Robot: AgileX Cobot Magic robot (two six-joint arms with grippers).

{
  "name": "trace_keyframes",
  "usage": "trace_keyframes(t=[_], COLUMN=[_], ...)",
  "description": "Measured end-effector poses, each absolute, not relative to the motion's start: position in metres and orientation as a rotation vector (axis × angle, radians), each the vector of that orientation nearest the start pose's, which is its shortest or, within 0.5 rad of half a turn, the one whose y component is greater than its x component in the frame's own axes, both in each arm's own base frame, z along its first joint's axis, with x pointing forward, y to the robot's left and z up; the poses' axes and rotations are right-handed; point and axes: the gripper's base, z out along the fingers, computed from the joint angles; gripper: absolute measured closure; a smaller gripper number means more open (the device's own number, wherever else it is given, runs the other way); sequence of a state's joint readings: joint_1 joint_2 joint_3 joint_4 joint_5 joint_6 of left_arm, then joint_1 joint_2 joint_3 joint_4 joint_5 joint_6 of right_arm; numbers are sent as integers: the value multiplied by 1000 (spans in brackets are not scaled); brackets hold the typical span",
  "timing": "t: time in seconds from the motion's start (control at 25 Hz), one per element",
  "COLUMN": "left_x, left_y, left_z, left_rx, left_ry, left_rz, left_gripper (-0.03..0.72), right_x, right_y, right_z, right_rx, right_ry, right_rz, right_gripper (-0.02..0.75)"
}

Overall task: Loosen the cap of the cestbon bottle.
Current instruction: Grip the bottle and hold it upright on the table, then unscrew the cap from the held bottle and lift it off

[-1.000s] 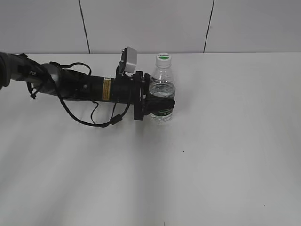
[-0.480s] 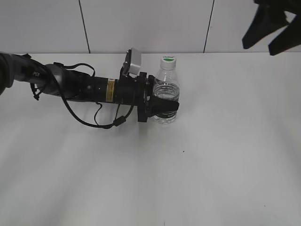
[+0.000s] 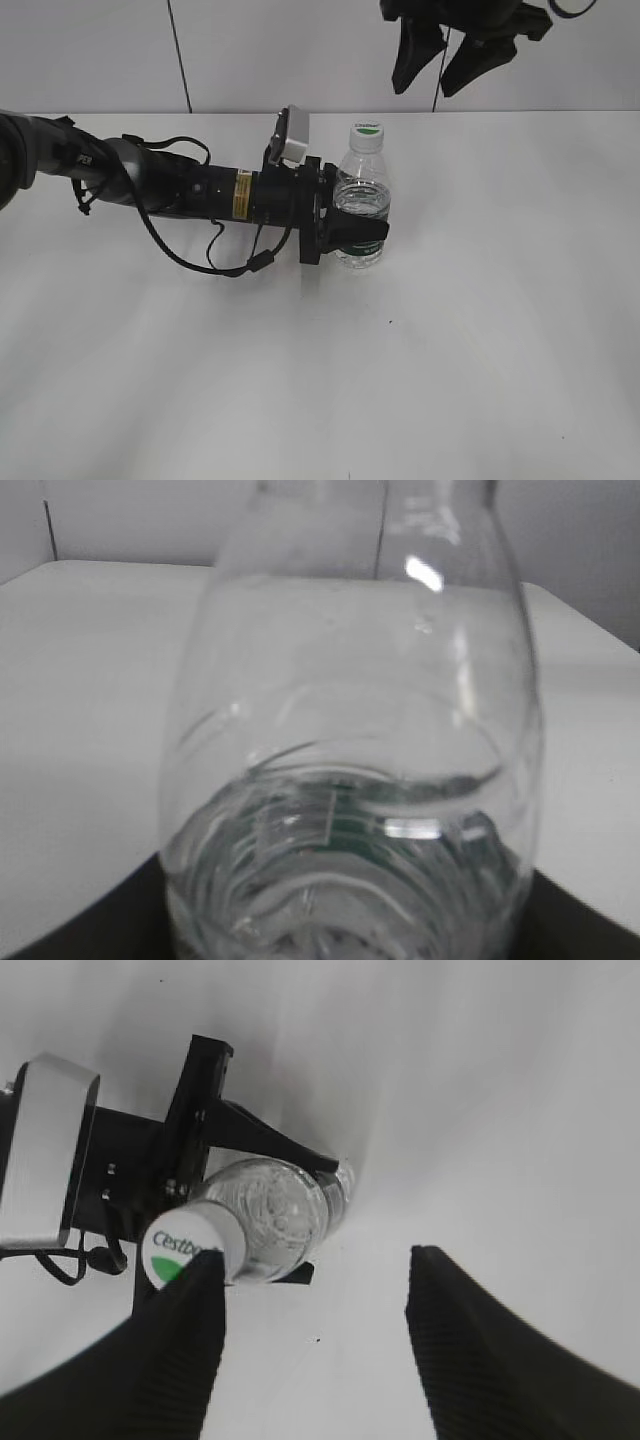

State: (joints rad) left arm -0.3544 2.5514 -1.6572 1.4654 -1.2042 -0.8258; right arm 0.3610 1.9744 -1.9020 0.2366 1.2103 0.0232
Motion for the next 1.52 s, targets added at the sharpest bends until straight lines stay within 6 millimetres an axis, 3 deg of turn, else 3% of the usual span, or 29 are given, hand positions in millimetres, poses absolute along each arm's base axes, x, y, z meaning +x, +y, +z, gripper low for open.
trace_keyframes(t=[0.32,0.8,1.24,1.52], left_x=[416,417,418,418], left_y=[-243,-242,-242,-242], left_z=[65,65,64,63], left_rx=[1339,1338,1335,1333], left_ry=[1379,1383,1399,1402], left_rz=[-1162,-1158,-1146,-1143], left_gripper=[279,279,279,279], right_x=[417,404,399,394], right_y=[200,228,229,237], right_z=[287,287,270,270], right_rx=[-500,-595,-298,-260], right_ry=[2753,2741,2875,2888], right_rz=[364,369,408,420], right_gripper=[332,339,338,338])
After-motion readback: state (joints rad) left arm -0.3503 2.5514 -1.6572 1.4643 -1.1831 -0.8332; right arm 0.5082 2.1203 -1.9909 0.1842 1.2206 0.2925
